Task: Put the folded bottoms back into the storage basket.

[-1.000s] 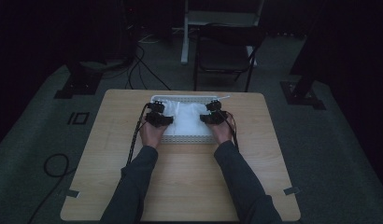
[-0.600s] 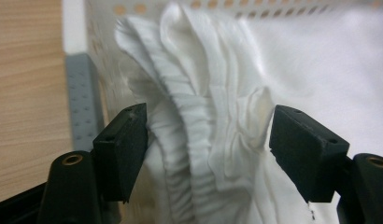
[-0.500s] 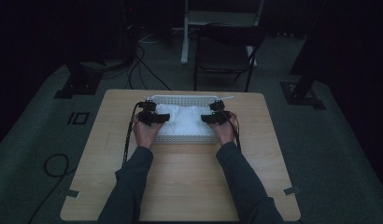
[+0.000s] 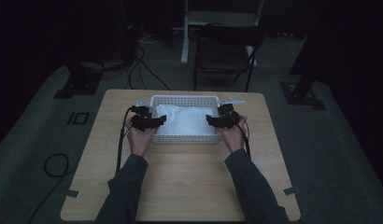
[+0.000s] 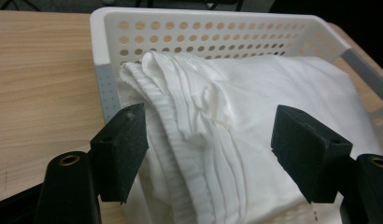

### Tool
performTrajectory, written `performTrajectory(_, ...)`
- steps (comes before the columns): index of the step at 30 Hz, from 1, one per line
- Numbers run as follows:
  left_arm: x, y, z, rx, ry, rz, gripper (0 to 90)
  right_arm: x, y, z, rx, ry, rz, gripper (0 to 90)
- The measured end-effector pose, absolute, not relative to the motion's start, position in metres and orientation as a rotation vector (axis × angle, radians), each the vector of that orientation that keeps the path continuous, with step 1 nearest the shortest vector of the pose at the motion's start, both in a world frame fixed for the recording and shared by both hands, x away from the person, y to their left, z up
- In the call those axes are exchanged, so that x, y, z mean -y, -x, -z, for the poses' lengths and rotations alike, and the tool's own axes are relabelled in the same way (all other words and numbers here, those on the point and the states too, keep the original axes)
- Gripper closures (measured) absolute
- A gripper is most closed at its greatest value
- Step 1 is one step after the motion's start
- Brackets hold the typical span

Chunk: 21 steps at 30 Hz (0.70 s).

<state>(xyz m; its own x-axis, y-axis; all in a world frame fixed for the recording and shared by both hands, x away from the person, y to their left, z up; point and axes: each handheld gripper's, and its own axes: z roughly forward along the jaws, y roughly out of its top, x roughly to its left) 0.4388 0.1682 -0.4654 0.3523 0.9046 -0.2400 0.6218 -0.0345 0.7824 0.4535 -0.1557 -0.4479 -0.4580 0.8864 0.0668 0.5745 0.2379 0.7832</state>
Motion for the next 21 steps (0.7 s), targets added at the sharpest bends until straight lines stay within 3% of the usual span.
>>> performTrajectory(13,-0.188,-0.383,0.469,-1.287,-1.724,-0.572,26.9,0.187,-0.400,0.457,-2.038,-1.290,-1.118,35.2)
performTrajectory(21,-0.204,-0.373,0.478,-1.315,-1.711,-0.548,26.9,0.203,-0.389,0.472,-1.983,-1.350,-1.112,36.8)
